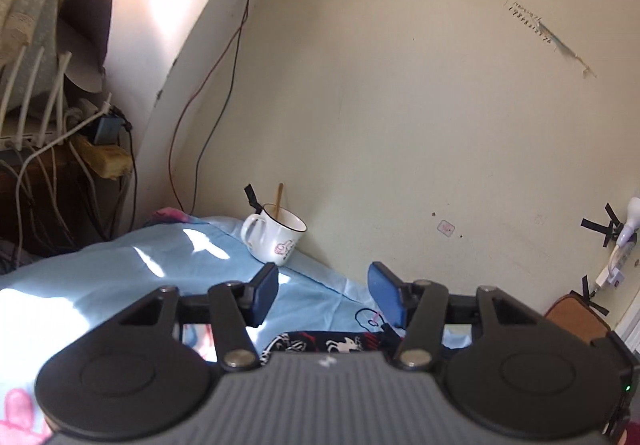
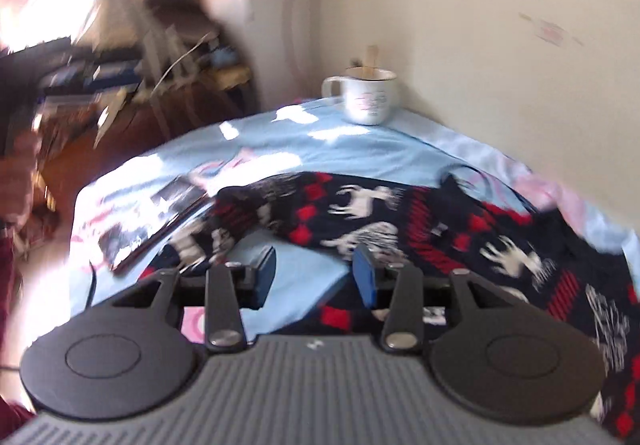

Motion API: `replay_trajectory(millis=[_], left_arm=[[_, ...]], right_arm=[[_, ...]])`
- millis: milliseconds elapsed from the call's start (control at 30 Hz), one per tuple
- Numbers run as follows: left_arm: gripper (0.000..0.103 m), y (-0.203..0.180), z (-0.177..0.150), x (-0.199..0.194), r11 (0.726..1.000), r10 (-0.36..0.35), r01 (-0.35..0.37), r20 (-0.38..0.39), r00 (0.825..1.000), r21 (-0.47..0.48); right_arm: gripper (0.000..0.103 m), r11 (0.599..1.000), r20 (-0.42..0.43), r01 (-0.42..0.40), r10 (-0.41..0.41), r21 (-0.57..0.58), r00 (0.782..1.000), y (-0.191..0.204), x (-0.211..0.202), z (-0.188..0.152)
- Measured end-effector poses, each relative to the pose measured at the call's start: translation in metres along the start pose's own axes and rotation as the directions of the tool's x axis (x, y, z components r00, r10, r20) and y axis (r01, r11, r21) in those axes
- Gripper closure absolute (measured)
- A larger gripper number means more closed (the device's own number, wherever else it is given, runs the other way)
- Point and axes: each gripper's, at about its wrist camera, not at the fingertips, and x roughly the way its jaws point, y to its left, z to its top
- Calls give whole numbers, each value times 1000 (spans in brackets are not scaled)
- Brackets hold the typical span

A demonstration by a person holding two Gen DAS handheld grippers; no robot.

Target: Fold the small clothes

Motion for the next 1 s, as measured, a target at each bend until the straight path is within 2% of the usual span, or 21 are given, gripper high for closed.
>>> replay_trajectory(millis=[33, 67, 100, 167, 200, 300, 333, 400, 433, 467, 500, 533, 567, 600, 633, 700, 767, 833, 900, 1000], left_arm=[[50, 6, -3, -11, 1000, 5, -5, 7, 1000, 6], [50, 9, -6, -20, 1000, 8, -8, 11, 1000, 10], [50, 12, -9, -28, 1000, 9, -9, 14, 1000, 13], [50, 18, -13, -39, 1000, 1, -1, 22, 1000, 12], [50, 23, -13, -46, 1000, -9, 8, 26, 1000, 12], [48, 31, -16, -55, 1000, -30, 29, 25, 999, 12], [48, 34, -17, -58, 999, -36, 36, 22, 999, 12], [48, 36, -17, -57, 999, -40, 39, 21, 999, 6], [48, 39, -17, -59, 999, -44, 44, 22, 999, 1], [48, 40, -17, -60, 999, -47, 47, 25, 999, -3], [48, 42, -17, -62, 999, -53, 53, 29, 998, -7], [48, 44, -17, -65, 998, -60, 60, 37, 998, -10], [48, 45, -18, -67, 997, -69, 70, 49, 996, -12], [48, 46, -17, -69, 997, -80, 81, 65, 995, -17], [48, 47, -16, -71, 995, -89, 91, 83, 993, -26], [48, 44, -13, -69, 993, -101, 106, 110, 989, -48], [48, 38, -11, -62, 991, -110, 117, 111, 988, -64], [48, 30, -11, -50, 990, -123, 129, 91, 988, -64], [48, 17, -11, -31, 989, -137, 140, 57, 989, -52], [48, -4, -11, 2, 987, -161, 161, 1, 987, -27]], right_arm=[[56, 990, -30, -16, 12, -138, 999, 27, 12, 4], [56, 972, -64, -51, 38, -227, 997, 46, 23, 6], [56, 957, -116, -125, 98, -260, 988, 61, 33, 9], [56, 947, -201, -251, 210, -202, 957, 75, 50, 14], [56, 939, -228, -285, 239, -194, 944, 84, 56, 16], [56, 888, -239, -313, 240, -338, 941, 111, 59, 14], [51, 872, -249, -322, 241, -369, 938, 120, 62, 14], [40, 874, -281, -325, 230, -362, 932, 129, 74, 13], [37, 887, -308, -292, 183, -359, 934, 132, 87, 9], [42, 893, -337, -259, 131, -367, 932, 133, 99, 4], [42, 898, -326, -261, 143, -354, 934, 128, 101, 1], [61, 907, -319, -258, 149, -333, 936, 122, 101, 4], [85, 918, -316, -238, 134, -317, 939, 117, 101, 10], [85, 934, -305, -256, 175, -249, 936, 111, 98, 21], [86, 944, -275, -265, 206, -198, 939, 102, 93, 32], [86, 962, -153, -241, 221, -129, 963, 85, 78, 59], [86, 974, -4, -226, 226, -27, 974, 58, 56, 94], [85, 975, 149, -208, 194, 84, 970, 20, 27, 121], [85, 961, 257, -186, 130, 206, 958, -24, -1, 134], [85, 897, 348, -168, 17, 409, 937, -97, -44, 120]])
